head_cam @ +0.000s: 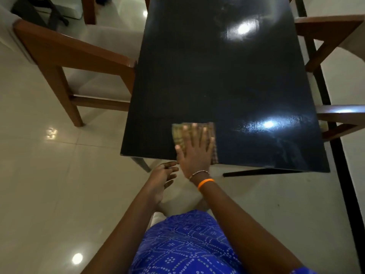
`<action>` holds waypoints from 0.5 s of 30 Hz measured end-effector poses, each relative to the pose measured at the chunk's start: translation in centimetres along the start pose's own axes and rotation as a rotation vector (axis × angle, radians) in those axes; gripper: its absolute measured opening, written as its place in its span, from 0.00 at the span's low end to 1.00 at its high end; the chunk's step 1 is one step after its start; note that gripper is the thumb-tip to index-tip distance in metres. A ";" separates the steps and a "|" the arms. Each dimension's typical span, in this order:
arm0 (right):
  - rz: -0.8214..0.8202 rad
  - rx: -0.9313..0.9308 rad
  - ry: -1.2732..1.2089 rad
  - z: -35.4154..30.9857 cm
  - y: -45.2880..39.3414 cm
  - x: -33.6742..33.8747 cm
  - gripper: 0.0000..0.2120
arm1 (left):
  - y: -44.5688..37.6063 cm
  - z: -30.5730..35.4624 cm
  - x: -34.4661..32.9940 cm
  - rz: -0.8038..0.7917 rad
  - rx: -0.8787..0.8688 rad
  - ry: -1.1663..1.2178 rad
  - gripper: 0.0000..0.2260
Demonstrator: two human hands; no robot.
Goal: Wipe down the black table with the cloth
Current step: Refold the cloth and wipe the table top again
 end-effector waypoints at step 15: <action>0.097 -0.090 0.040 24.9 -2.6 5.1 0.28 | 1.2 -0.7 -13.9 -0.269 -0.177 -0.501 0.08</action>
Point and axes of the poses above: each hand's wrist, its own y-axis away from the middle knuckle, its own x-axis out of the back of the hand, z = x × y, the point moved 2 cm from there along -y, towards the middle knuckle, and after that the axes turned 14 degrees about -x, right-handed, at the moved point
